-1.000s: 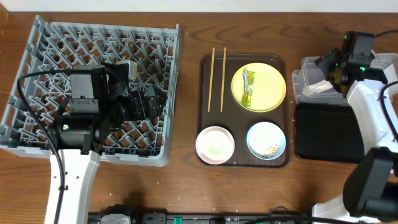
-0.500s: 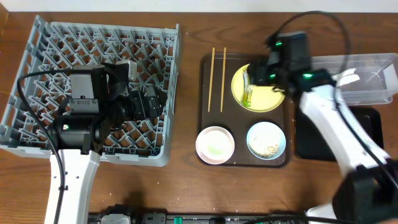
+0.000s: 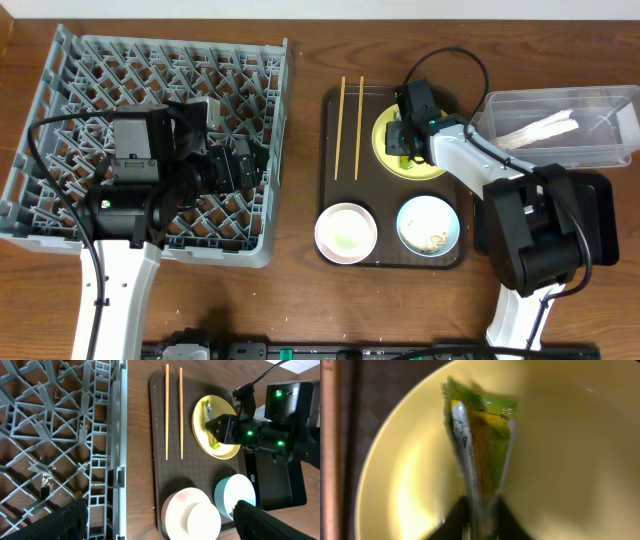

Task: Sort waste into correct bins and load items into the dishwasher
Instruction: 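Drop the green wrapper into the clear plastic bin with the right gripper, then grasp the white cup from the pink dish with the right gripper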

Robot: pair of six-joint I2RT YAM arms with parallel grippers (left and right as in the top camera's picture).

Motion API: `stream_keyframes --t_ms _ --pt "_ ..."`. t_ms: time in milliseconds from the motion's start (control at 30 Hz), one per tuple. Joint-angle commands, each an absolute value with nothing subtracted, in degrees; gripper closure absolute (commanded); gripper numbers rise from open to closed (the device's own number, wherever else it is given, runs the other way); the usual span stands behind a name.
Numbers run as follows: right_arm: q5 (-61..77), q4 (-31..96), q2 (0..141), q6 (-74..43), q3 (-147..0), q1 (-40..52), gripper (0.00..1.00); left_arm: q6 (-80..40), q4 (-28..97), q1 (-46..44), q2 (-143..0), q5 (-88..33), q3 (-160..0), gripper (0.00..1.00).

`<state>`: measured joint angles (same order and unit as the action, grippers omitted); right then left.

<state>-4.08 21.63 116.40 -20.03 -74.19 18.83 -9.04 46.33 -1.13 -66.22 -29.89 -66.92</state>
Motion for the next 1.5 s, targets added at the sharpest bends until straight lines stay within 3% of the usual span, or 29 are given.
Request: stream_keyframes --t_ms 0,233,433,767,833,867,900,933,1000,1100,1300,1467 --pt "-2.66 22.13 114.67 -21.19 -74.17 18.33 0.99 -9.08 46.48 -0.78 -66.24 -30.65 -68.1 0.06" --pt "-1.34 24.47 102.32 -26.57 -74.17 14.59 0.99 -9.08 46.48 -0.78 -66.24 -30.63 -68.1 0.06" --pt "-12.56 29.82 93.25 -42.19 -74.17 5.74 0.99 -9.08 46.48 -0.78 -66.24 -30.63 -68.12 0.06" --pt "-13.87 32.69 98.96 -53.69 -74.08 -8.36 0.98 -9.08 46.48 -0.78 -66.24 -30.63 -68.1 0.06" --pt "-12.27 30.74 100.62 -51.59 -74.08 -9.32 0.78 -9.08 46.48 -0.78 -66.24 -30.65 -68.1 0.06" --pt "-10.79 29.65 101.01 -47.51 -74.08 -9.67 0.48 -9.1 46.48 -0.78 -66.24 -30.63 -68.1 0.06" --pt "-8.86 28.93 101.06 -43.29 -74.08 -9.91 0.26 -9.1 46.48 -0.78 -66.24 -30.65 -68.1 0.06" --pt "-7.2 28.88 100.79 -41.21 -74.17 -10.09 0.17 -9.08 46.48 -0.78 -66.24 -30.63 -68.1 0.05" --pt "-3.2 29.23 99.26 -37.65 -74.22 -10.09 0.11 -9.08 46.48 -0.78 -66.24 -30.65 -68.1 0.06" --pt "4.32 30.09 95.46 -33.41 -74.22 -9.74 0.14 -9.08 46.48 -0.78 -66.24 -30.63 -68.1 0.06" --pt "24.88 31.79 84.9 -23.83 -74.22 -7.07 0.31 -9.1 46.48 -0.78 -66.24 -30.65 -68.12 0.06" --pt "30.04 40.97 79.09 -16.05 -74.22 -1.39 0.4 -9.13 48.25 -0.78 -66.24 -30.92 -68.12 0.06"
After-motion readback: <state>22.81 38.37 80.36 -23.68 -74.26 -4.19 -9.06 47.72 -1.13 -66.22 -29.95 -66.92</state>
